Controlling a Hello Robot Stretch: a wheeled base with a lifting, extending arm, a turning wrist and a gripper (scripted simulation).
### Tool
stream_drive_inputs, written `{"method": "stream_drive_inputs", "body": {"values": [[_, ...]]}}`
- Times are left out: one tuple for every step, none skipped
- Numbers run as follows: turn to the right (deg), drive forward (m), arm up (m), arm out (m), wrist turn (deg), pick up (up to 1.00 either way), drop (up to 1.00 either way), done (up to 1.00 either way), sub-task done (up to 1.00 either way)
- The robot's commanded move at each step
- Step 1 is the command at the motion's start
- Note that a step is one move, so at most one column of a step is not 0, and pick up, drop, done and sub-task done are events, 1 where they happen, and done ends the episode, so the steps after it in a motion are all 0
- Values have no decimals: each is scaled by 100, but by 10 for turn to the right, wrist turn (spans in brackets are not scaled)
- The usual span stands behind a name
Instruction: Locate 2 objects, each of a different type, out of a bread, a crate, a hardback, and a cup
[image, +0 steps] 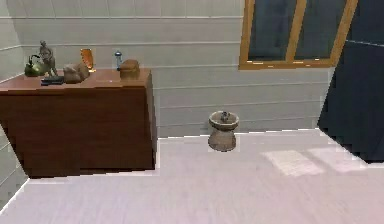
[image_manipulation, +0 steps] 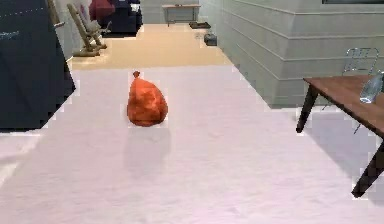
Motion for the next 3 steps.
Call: {"method": "stream_drive_inputs", "body": {"values": [[0,100,0,0,0,0,0,0,0],[-330,0,0,0,0,0,0,0,0],[0,0,0,0,0,0,0,0,100]]}}
